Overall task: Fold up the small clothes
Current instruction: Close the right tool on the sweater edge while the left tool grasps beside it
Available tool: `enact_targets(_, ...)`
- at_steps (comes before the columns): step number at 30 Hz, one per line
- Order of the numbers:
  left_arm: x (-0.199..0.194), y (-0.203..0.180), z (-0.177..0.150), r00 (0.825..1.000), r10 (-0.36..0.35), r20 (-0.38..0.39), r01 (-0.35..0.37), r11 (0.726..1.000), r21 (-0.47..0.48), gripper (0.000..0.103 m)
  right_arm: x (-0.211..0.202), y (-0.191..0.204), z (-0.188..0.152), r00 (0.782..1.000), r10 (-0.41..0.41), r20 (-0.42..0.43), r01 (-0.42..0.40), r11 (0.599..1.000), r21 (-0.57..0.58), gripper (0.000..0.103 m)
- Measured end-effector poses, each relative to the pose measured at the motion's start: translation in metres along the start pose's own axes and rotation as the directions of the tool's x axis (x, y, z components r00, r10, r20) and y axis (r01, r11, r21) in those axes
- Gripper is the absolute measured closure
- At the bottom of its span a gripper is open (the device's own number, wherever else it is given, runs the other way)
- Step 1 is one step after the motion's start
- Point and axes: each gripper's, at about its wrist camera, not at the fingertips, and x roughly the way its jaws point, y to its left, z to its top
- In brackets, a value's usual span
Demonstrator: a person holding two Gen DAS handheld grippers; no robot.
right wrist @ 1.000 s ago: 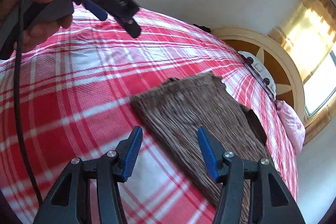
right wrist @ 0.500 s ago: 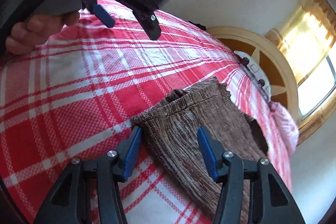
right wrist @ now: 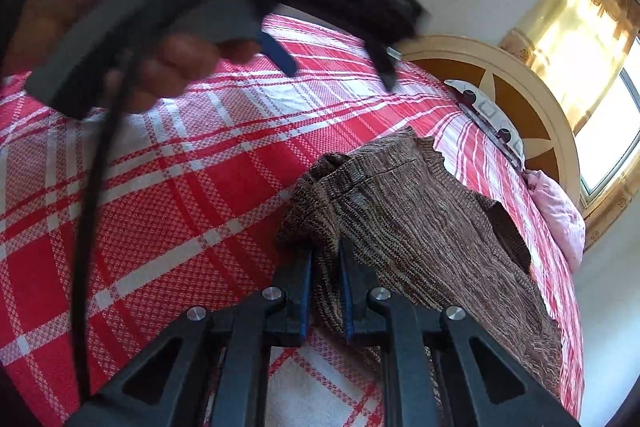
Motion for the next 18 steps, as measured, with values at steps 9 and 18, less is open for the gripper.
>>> enact_targets(9, 0.047, -0.015, 0.017, 0.997, -0.018, -0.075, 0.02, 0.999, 0.028, 0.022, 0.001, 0.0, -0.001, 1.0, 0.007, -0.002, -0.007, 1.0, 0.011, 0.091)
enact_targets(18, 0.065, -0.014, 0.022, 0.995, 0.035, -0.096, -0.032, 0.999, 0.03, 0.073, 0.003, -0.004, -0.002, 1.0, 0.01, 0.001, -0.01, 1.0, 0.015, 0.091)
